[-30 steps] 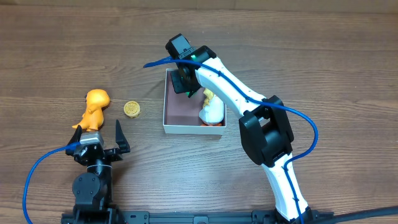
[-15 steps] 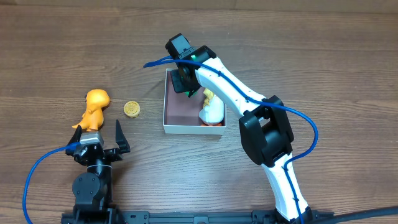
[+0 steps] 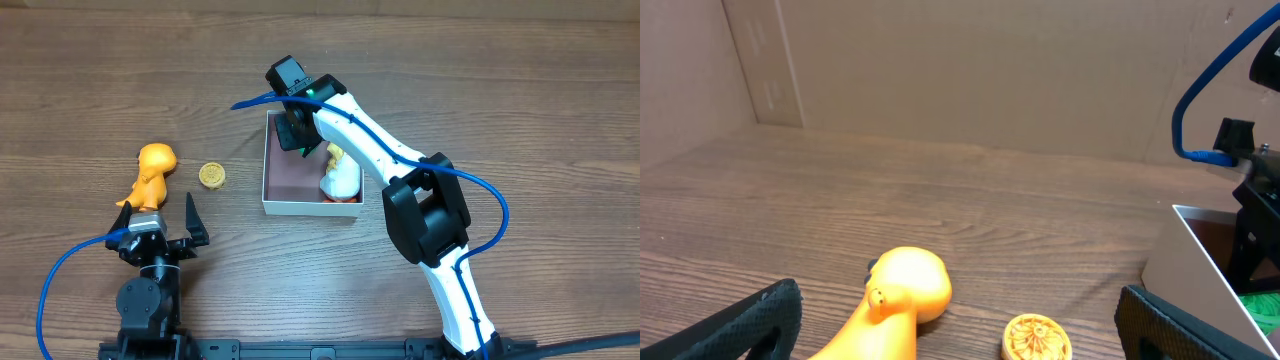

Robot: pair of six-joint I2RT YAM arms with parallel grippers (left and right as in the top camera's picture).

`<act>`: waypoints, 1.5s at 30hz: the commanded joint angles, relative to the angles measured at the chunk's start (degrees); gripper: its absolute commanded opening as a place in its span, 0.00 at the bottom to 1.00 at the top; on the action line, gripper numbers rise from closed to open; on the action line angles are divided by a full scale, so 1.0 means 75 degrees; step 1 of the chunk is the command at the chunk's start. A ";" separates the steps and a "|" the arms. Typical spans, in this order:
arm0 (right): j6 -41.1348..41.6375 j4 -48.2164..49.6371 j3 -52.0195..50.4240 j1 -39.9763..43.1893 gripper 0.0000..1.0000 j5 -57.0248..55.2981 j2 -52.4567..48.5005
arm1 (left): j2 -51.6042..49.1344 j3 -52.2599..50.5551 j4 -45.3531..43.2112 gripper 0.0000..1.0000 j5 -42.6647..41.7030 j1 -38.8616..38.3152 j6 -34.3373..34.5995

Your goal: Pack container

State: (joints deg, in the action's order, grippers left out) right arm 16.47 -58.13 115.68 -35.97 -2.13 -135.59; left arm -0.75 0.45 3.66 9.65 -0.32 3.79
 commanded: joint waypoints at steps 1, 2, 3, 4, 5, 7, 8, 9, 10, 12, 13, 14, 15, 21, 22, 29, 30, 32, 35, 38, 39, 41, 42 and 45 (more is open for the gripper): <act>0.0000 0.0026 -0.0029 0.0055 0.04 -0.0251 -0.0128 | 0.0015 -0.0020 -0.0009 1.00 -0.0032 0.0052 -0.0195; 0.0003 0.0017 -0.0029 0.0055 0.04 -0.0315 -0.0128 | 0.0015 -0.0020 -0.0009 1.00 -0.0032 0.0052 -0.0195; -0.0003 0.0009 -0.0029 0.0055 0.04 -0.0318 -0.0128 | 0.0015 -0.0020 -0.0009 1.00 -0.0032 0.0052 -0.0195; 0.0000 0.0006 -0.0029 0.0055 0.04 -0.0318 -0.0128 | 0.0015 -0.0020 -0.0009 1.00 -0.0032 0.0052 -0.0195; 0.0000 0.0003 -0.0029 0.0055 0.04 -0.0315 -0.0128 | 0.0015 -0.0020 -0.0009 1.00 -0.0032 0.0052 -0.0195; 0.0000 0.0000 -0.0029 0.0055 0.04 -0.0315 -0.0128 | 0.0015 -0.0020 -0.0009 1.00 -0.0032 0.0052 -0.0195; 0.0000 -0.0003 -0.0029 0.0055 0.04 -0.0315 -0.0128 | 0.0015 -0.0020 -0.0009 1.00 -0.0032 0.0052 -0.0195; 0.0000 -0.0006 -0.0029 0.0055 0.04 -0.0318 -0.0128 | 0.0015 -0.0020 -0.0009 1.00 -0.0032 0.0052 -0.0195; 0.0000 -0.0009 -0.0029 0.0055 0.04 -0.0318 -0.0128 | 0.0015 -0.0020 -0.0009 1.00 -0.0035 0.0052 -0.0195; 0.0000 -0.0009 -0.0029 0.0055 0.04 -0.0332 -0.0128 | 0.0015 -0.0020 -0.0009 1.00 -0.0035 0.0052 -0.0195; 0.0003 -0.0023 -0.0029 0.0055 0.04 -0.0379 -0.0128 | 0.0015 -0.0020 -0.0009 1.00 -0.0032 0.0052 -0.0195; 0.0003 -0.0035 -0.0029 0.0055 0.04 -0.0428 -0.0128 | 0.0015 -0.0020 -0.0009 1.00 -0.0035 0.0052 -0.0195; 0.0003 -0.0058 -0.0029 0.0055 0.04 -0.0504 -0.0128 | 0.0015 -0.0020 -0.0009 1.00 -0.0032 0.0052 -0.0195; 0.0000 -0.0152 -0.0029 0.0055 0.04 -0.0775 -0.0128 | 0.0015 -0.0020 -0.0009 1.00 -0.0032 0.0052 -0.0195; 0.0000 -0.0152 -0.0029 0.0055 0.04 -0.0775 -0.0128 | 0.0015 -0.0020 -0.0009 1.00 -0.0032 0.0052 -0.0195; 0.0000 -0.0224 -0.0029 0.0055 0.04 -0.1005 -0.0128 | 0.0015 -0.0020 -0.0009 1.00 -0.0032 0.0052 -0.0195; -0.0003 -0.0230 -0.0029 0.0055 0.04 -0.1035 -0.0128 | 0.0015 -0.0020 -0.0009 1.00 -0.0032 0.0052 -0.0195; -0.0003 -0.0254 -0.0029 0.0055 0.04 -0.1107 -0.0128 | 0.0015 -0.0020 -0.0009 1.00 -0.0032 0.0052 -0.0195; -0.0003 -0.0256 -0.0029 0.0055 0.04 -0.1116 -0.0128 | 0.0015 -0.0020 -0.0009 1.00 -0.0032 0.0052 -0.0195; -0.0003 -0.0256 -0.0029 0.0055 0.04 -0.1113 -0.0128 | 0.0015 -0.0020 -0.0009 1.00 -0.0032 0.0052 -0.0195; -0.0006 -0.0256 -0.0029 0.0055 0.04 -0.1113 -0.0128 | 0.0015 -0.0020 -0.0009 1.00 -0.0032 0.0052 -0.0195; -0.0003 -0.0256 -0.0029 0.0055 0.04 -0.1113 -0.0128 | 0.0015 -0.0020 -0.0009 1.00 -0.0032 0.0052 -0.0195; -0.0003 -0.0256 -0.0029 0.0055 0.04 -0.1110 -0.0125 | 0.0015 -0.0020 -0.0009 1.00 -0.0032 0.0052 -0.0195; -0.0003 -0.0271 -0.0012 0.0055 0.04 -0.1107 -0.0125 | 0.0015 -0.0020 -0.0009 1.00 -0.0032 0.0052 -0.0195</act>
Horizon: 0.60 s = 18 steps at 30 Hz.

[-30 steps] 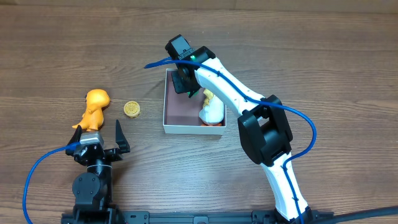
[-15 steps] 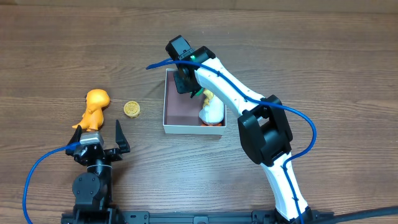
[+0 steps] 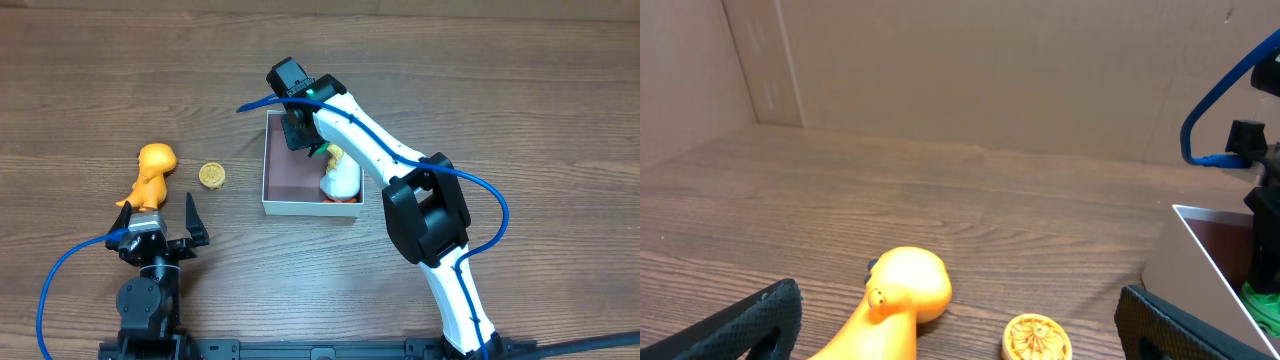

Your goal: Pack container

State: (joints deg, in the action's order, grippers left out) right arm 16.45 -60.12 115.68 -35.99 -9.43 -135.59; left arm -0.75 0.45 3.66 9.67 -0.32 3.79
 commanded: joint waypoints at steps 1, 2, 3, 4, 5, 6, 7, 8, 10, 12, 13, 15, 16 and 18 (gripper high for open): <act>0.0000 -0.0015 -0.0009 0.0058 0.04 -0.0131 -0.0125 | 0.0015 -0.0020 -0.0009 1.00 -0.0035 0.0052 -0.0195; 0.0000 -0.0032 0.0006 0.0058 0.04 -0.0111 -0.0125 | 0.0015 -0.0020 -0.0009 1.00 -0.0035 0.0052 -0.0195; 0.0003 -0.0064 0.0032 0.0058 0.04 -0.0111 -0.0125 | 0.0015 -0.0020 -0.0009 1.00 -0.0035 0.0052 -0.0195; 0.0000 -0.0079 0.0044 0.0058 0.04 -0.0111 -0.0125 | 0.0015 -0.0020 -0.0009 1.00 -0.0035 0.0052 -0.0195; 0.0000 -0.0082 0.0055 0.0058 0.04 -0.0111 -0.0122 | 0.0015 -0.0020 -0.0009 1.00 -0.0038 0.0052 -0.0195; 0.0000 -0.0114 0.0093 0.0058 0.04 -0.0111 -0.0122 | 0.0015 -0.0020 -0.0009 1.00 -0.0035 0.0052 -0.0195; 0.0000 -0.0140 0.0146 0.0058 0.04 -0.0111 -0.0122 | 0.0015 -0.0020 -0.0009 1.00 -0.0035 0.0052 -0.0195; 0.0000 -0.0149 0.0184 0.0058 0.04 -0.0111 -0.0122 | 0.0015 -0.0020 -0.0009 1.00 -0.0035 0.0052 -0.0195; 0.0000 -0.0233 0.0329 0.0058 0.04 -0.0111 -0.0122 | 0.0015 -0.0020 -0.0009 1.00 -0.0035 0.0052 -0.0195; 0.0000 -0.0303 0.0443 0.0058 0.04 -0.0111 -0.0122 | 0.0015 -0.0020 -0.0009 1.00 -0.0035 0.0052 -0.0195; 0.0000 -0.0347 0.0501 0.0058 0.04 -0.0111 -0.0122 | 0.0015 -0.0020 -0.0009 1.00 -0.0035 0.0052 -0.0195; 0.0000 -0.0420 0.0589 0.0058 0.04 -0.0111 -0.0122 | 0.0015 -0.0020 -0.0009 1.00 -0.0035 0.0052 -0.0195; 0.0000 -0.0460 0.0627 0.0058 0.04 -0.0111 -0.0119 | 0.0015 -0.0020 -0.0009 1.00 -0.0035 0.0052 -0.0195; 0.0000 -0.0522 0.0705 0.0058 0.04 -0.0111 -0.0119 | 0.0015 -0.0020 -0.0009 1.00 -0.0035 0.0052 -0.0195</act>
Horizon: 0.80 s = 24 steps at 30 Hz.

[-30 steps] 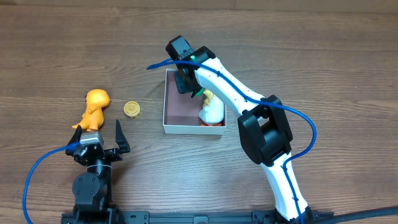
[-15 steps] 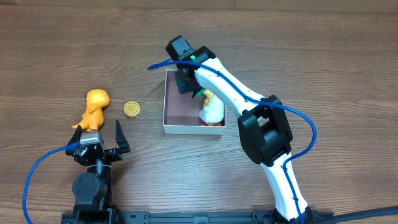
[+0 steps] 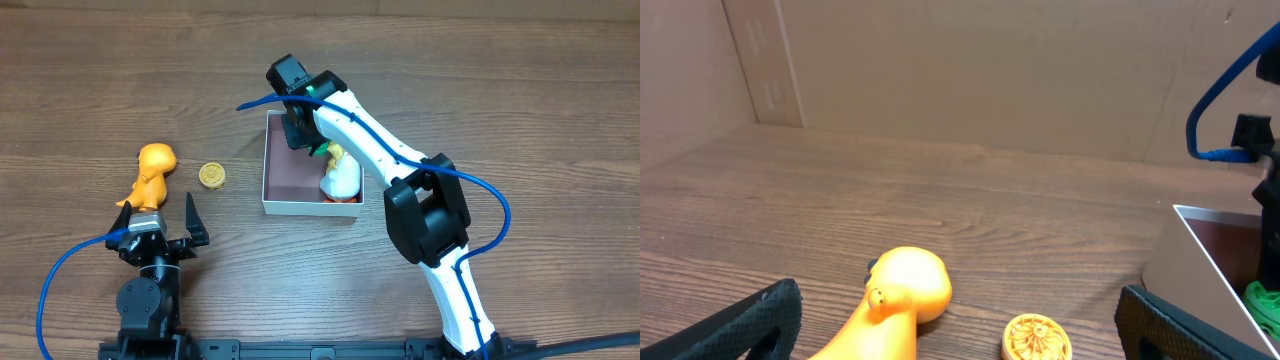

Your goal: Pack container

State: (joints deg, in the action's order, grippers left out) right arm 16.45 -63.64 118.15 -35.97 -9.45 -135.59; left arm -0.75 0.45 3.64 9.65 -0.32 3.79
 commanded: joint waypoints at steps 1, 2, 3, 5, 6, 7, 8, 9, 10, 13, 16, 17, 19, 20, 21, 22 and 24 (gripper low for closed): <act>0.0000 -0.0090 0.0417 0.0055 0.04 -0.0108 -0.0111 | 0.0015 -0.0020 -0.0006 1.00 -0.0032 0.0052 -0.0195; 0.0000 -0.0169 0.0516 0.0055 0.04 -0.0108 -0.0111 | 0.0015 -0.0020 -0.0006 1.00 -0.0035 0.0052 -0.0195; 0.0000 -0.0210 0.0583 0.0055 0.04 -0.0108 -0.0111 | 0.0015 -0.0020 -0.0006 1.00 -0.0032 0.0052 -0.0195; 0.0000 -0.0344 0.0766 0.0055 0.04 -0.0090 -0.0111 | 0.0015 -0.0020 -0.0006 1.00 -0.0032 0.0052 -0.0195; 0.0000 -0.0431 0.0895 0.0055 0.04 -0.0023 -0.0111 | 0.0015 -0.0020 -0.0006 1.00 -0.0032 0.0052 -0.0195; 0.0003 -0.0560 0.1090 0.0055 0.04 0.0105 -0.0111 | 0.0015 -0.0020 -0.0006 1.00 -0.0032 0.0052 -0.0195; 0.0000 -0.0679 0.1271 0.0055 0.04 0.0236 -0.0111 | 0.0015 -0.0020 -0.0006 1.00 -0.0032 0.0052 -0.0195; 0.0003 -0.0804 0.1486 0.0055 0.04 0.0356 -0.0111 | 0.0015 -0.0020 -0.0006 1.00 -0.0032 0.0052 -0.0195; 0.0006 -0.0965 0.1749 0.0055 0.04 0.0469 -0.0111 | 0.0015 -0.0020 -0.0006 1.00 -0.0032 0.0052 -0.0195; 0.0009 -0.1620 0.2903 0.0055 0.04 0.0612 -0.0111 | 0.0015 -0.0020 -0.0006 1.00 -0.0032 0.0052 -0.0195; 0.0006 -0.2267 0.4068 0.0076 0.04 0.0580 -0.0111 | 0.0015 -0.0020 -0.0006 1.00 -0.0032 0.0052 -0.0195; 0.0009 -0.2576 0.4599 0.0105 0.04 0.0525 -0.0111 | 0.0015 -0.0020 -0.0006 1.00 -0.0032 0.0052 -0.0195; 0.0012 -0.3089 0.5464 0.0207 0.05 0.0335 -0.0111 | 0.0015 -0.0020 -0.0006 1.00 -0.0032 0.0052 -0.0195; 0.0009 -0.3386 0.5925 0.0300 0.05 0.0125 -0.0111 | 0.0015 -0.0020 -0.0006 1.00 -0.0032 0.0052 -0.0195; 0.0009 -0.3634 0.6271 0.0391 0.05 -0.0079 -0.0111 | 0.0015 -0.0020 -0.0006 1.00 -0.0032 0.0052 -0.0195; 0.0009 -0.3832 0.6516 0.0478 0.05 -0.0248 -0.0111 | 0.0015 -0.0020 -0.0006 1.00 -0.0032 0.0052 -0.0195; 0.0050 -0.4371 0.7079 0.0775 0.04 -0.0644 -0.0111 | 0.0015 -0.0020 -0.0006 1.00 -0.0032 0.0052 -0.0195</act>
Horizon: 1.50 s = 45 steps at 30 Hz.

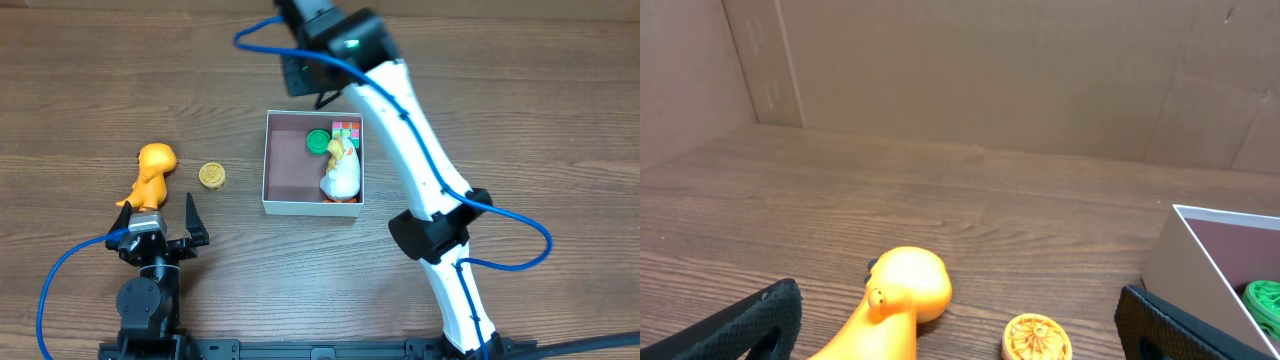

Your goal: Pack container

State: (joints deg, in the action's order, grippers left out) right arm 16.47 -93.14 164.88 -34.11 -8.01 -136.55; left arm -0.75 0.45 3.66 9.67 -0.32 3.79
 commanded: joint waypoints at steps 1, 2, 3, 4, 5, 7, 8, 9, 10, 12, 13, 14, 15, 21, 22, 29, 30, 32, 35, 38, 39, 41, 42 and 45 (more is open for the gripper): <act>0.0058 -0.0525 0.1035 0.0694 0.04 -0.0924 0.0017 | 0.0015 -0.0020 -0.0009 1.00 -0.0035 0.0052 -0.0195; 0.0064 -0.0522 0.1055 0.0915 0.04 -0.0851 0.0125 | 0.0015 -0.0020 -0.0009 1.00 -0.0035 0.0052 -0.0195; 0.0154 -0.0519 0.1058 0.1090 0.04 -0.0813 0.0181 | 0.0015 -0.0020 -0.0009 1.00 -0.0035 0.0052 -0.0195; 0.0189 -0.0522 0.1055 0.1276 0.04 -0.0807 0.0262 | 0.0015 -0.0020 -0.0009 1.00 -0.0035 0.0052 -0.0195; 0.0204 -0.0522 0.1055 0.1501 0.04 -0.0778 0.0326 | 0.0015 -0.0020 -0.0009 1.00 -0.0035 0.0052 -0.0195; 0.0201 -0.0522 0.1055 0.1856 0.04 -0.0784 0.0411 | 0.0015 -0.0020 -0.0009 1.00 -0.0035 0.0052 -0.0195; 0.0201 -0.0522 0.1055 0.1993 0.04 -0.0784 0.0425 | 0.0015 -0.0023 -0.0009 1.00 -0.0035 0.0052 -0.0195; 0.0201 -0.0522 0.1052 0.2212 0.04 -0.0772 0.0443 | 0.0015 -0.0020 -0.0009 1.00 -0.0035 0.0052 -0.0195; 0.0181 -0.0522 0.1040 0.2390 0.05 -0.0743 0.0446 | 0.0015 -0.0020 -0.0009 1.00 -0.0035 0.0052 -0.0195; 0.0140 -0.0522 0.0982 0.2704 0.06 -0.0647 0.0449 | 0.0015 -0.0020 -0.0009 1.00 -0.0035 0.0052 -0.0195; 0.0137 -0.0522 0.0906 0.2865 0.06 -0.0568 0.0449 | 0.0015 -0.0020 -0.0009 1.00 -0.0035 0.0052 -0.0195; 0.0122 -0.0525 0.0836 0.3010 0.06 -0.0431 0.0449 | 0.0015 -0.0020 -0.0009 1.00 -0.0035 0.0052 -0.0195; 0.0015 -0.0522 0.0764 0.3150 0.06 -0.0204 0.0449 | 0.0015 -0.0020 -0.0009 1.00 -0.0035 0.0052 -0.0195; -0.0262 -0.0525 0.0175 0.3771 0.06 0.0423 0.0449 | 0.0015 -0.0020 -0.0009 1.00 -0.0035 0.0052 -0.0195; -0.0271 -0.0525 0.0096 0.3867 0.06 0.0414 0.0449 | 0.0015 -0.0023 -0.0009 1.00 -0.0035 0.0052 -0.0195; -0.0612 -0.0525 -0.0595 0.4538 0.10 0.0688 0.0510 | 0.0015 -0.0020 -0.0009 1.00 -0.0035 0.0052 -0.0195; -0.0612 -0.0525 -0.0778 0.4613 0.10 0.0906 0.0595 | 0.0015 -0.0020 -0.0009 1.00 -0.0035 0.0052 -0.0195; -0.0606 -0.0525 -0.1230 0.4733 0.09 0.1192 0.0836 | 0.0015 -0.0020 -0.0009 1.00 -0.0035 0.0052 -0.0195; -0.0609 -0.0525 -0.2055 0.4899 0.10 0.1072 0.1343 | 0.0015 -0.0020 -0.0009 1.00 -0.0035 0.0052 -0.0195; -0.0612 -0.0525 -0.2879 0.5068 0.10 0.0883 0.1868 | 0.0015 -0.0020 -0.0009 1.00 -0.0035 0.0052 -0.0195; -0.0612 -0.0525 -0.3130 0.5100 0.10 0.0889 0.2020 | 0.0015 -0.0023 -0.0009 1.00 -0.0035 0.0052 -0.0195; -0.0761 -0.0525 -0.3949 0.5123 0.10 0.0889 0.2495 | 0.0015 -0.0020 -0.0009 1.00 -0.0035 0.0052 -0.0195; -0.0863 -0.0525 -0.4121 0.5123 0.09 0.0886 0.2582 | 0.0015 -0.0020 -0.0009 1.00 -0.0035 0.0052 -0.0195; -0.1434 -0.0522 -0.4861 0.5123 0.09 0.0886 0.2801 | 0.0015 -0.0020 -0.0009 1.00 -0.0035 0.0052 -0.0195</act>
State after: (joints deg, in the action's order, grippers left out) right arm 10.33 -97.30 133.19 4.14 -1.32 -118.32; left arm -0.75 0.45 3.66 9.67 -0.32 3.79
